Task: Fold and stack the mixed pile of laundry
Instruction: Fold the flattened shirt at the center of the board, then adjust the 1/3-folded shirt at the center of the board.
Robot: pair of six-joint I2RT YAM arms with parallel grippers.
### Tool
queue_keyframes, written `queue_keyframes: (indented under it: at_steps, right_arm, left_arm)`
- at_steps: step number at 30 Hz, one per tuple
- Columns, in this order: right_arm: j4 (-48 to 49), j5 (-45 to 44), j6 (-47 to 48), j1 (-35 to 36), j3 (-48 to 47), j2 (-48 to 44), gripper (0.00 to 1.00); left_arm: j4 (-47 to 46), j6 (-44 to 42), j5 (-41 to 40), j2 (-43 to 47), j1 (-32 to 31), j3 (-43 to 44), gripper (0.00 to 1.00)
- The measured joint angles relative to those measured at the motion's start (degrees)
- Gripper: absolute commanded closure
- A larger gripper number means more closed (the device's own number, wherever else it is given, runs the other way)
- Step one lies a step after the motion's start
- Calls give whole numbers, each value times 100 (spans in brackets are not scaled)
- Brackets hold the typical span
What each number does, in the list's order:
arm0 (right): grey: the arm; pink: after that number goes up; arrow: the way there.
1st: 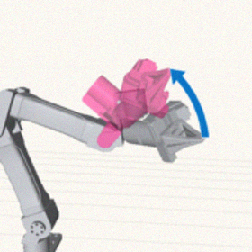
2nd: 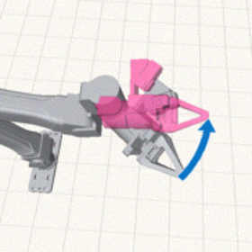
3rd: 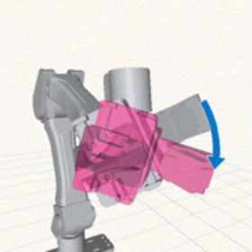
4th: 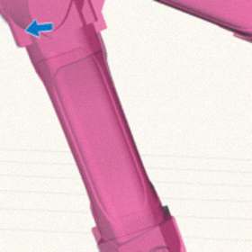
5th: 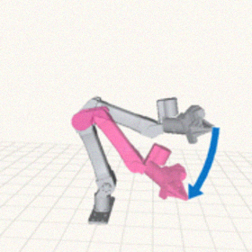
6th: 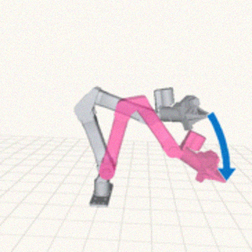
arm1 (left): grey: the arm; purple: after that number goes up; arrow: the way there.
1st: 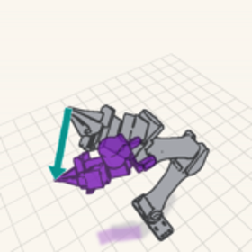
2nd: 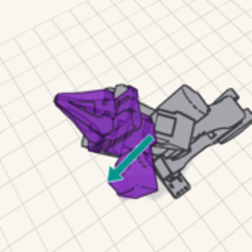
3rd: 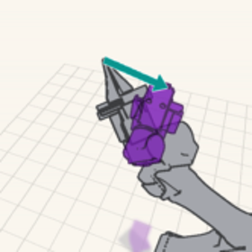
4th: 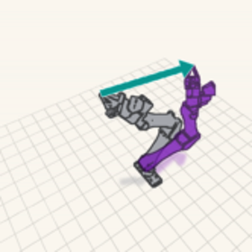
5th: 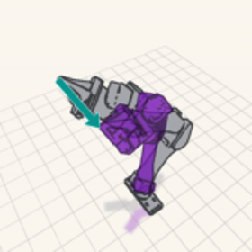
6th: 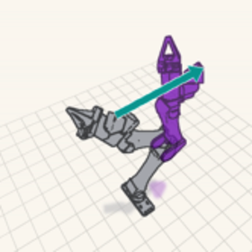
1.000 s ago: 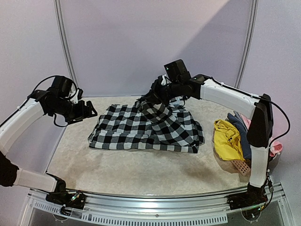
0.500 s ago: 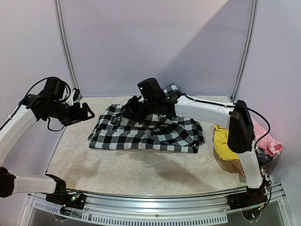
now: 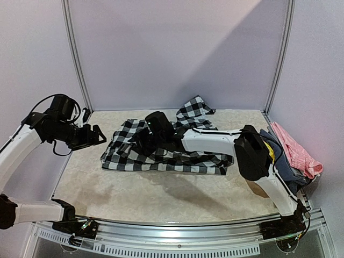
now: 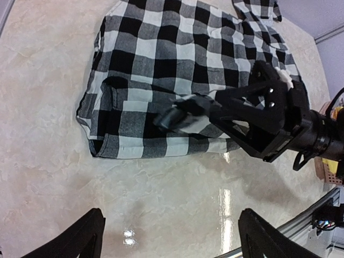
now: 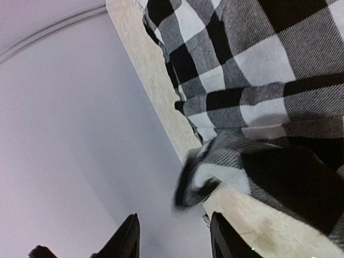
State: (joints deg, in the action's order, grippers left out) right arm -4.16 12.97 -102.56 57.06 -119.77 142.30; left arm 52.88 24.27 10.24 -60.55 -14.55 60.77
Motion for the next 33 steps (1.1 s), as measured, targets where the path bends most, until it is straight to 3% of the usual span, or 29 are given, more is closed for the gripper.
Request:
queue_keyframes:
  at_steps: [5,11,19,26,33]
  right_arm:
    - [149,87,11,17,-267,111,27]
    - [157,107,643,76,-1113,142,22]
    - [-1519,-898,3200,26,-341,-1204,25]
    - [-2363,-2083,5132,-450,1366,-3279,40]
    - [-3185,-1991,5958,-798,1231,-3073,47]
  left_arm:
    - [17,195,149,166,11,-407,14]
    - [-20,542,448,243,63,-699,16]
    - [-111,938,610,201,79,-898,21]
    - [138,1110,745,-826,85,-533,25]
    - [299,1134,745,-1405,83,-15,27]
